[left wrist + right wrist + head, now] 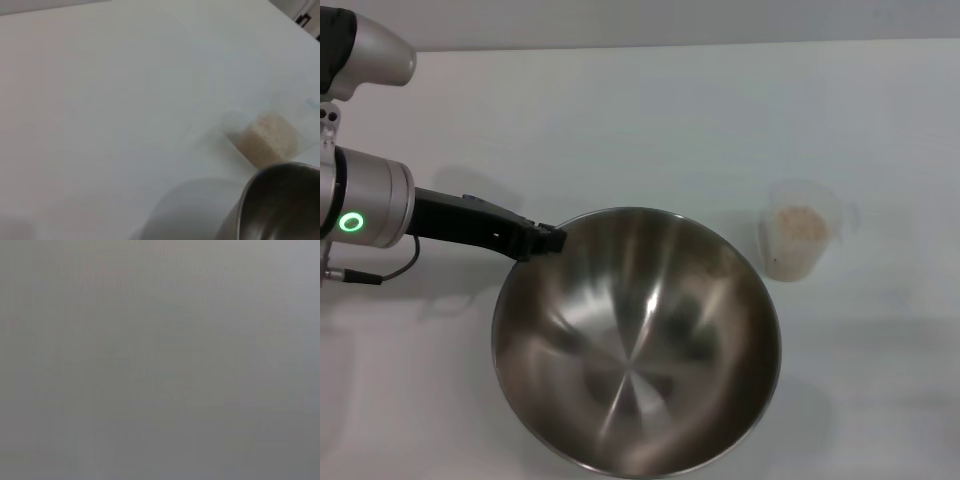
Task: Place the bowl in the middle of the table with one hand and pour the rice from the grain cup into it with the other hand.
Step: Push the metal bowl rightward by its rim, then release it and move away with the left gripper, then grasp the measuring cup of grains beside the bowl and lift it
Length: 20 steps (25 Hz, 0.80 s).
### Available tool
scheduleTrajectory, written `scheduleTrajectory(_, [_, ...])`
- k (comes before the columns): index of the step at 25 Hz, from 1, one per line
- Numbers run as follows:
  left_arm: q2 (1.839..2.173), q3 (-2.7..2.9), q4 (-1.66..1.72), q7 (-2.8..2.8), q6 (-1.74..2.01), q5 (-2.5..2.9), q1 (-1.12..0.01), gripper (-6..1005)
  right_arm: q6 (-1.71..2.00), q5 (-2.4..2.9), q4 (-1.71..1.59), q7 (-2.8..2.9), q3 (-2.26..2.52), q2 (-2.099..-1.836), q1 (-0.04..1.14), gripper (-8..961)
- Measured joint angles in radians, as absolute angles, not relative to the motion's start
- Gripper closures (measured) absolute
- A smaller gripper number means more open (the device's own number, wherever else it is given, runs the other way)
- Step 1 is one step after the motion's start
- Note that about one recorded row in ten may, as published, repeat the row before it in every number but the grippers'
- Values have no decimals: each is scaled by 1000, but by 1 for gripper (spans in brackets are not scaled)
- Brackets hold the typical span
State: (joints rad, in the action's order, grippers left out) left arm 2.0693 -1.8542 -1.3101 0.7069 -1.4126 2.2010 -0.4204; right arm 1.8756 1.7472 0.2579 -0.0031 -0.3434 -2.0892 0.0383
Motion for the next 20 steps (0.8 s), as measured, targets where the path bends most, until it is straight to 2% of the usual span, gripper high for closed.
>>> scheduleTrajectory(12, [2064, -1866, -1265, 748, -1411, 2135, -447, 894, 1877, 1747, 259, -3, -344, -2089, 37, 122])
scheduleTrajectory(17, [2061, -1897, -1327, 787, -1421, 2066, -458, 676, 1879, 1745, 259, -3, -344, -2089, 37, 123])
scheduleTrajectory(20, [2061, -1931, -1356, 808, -1420, 2058, -471, 501, 1879, 1742, 259, -3, -344, -2089, 37, 123])
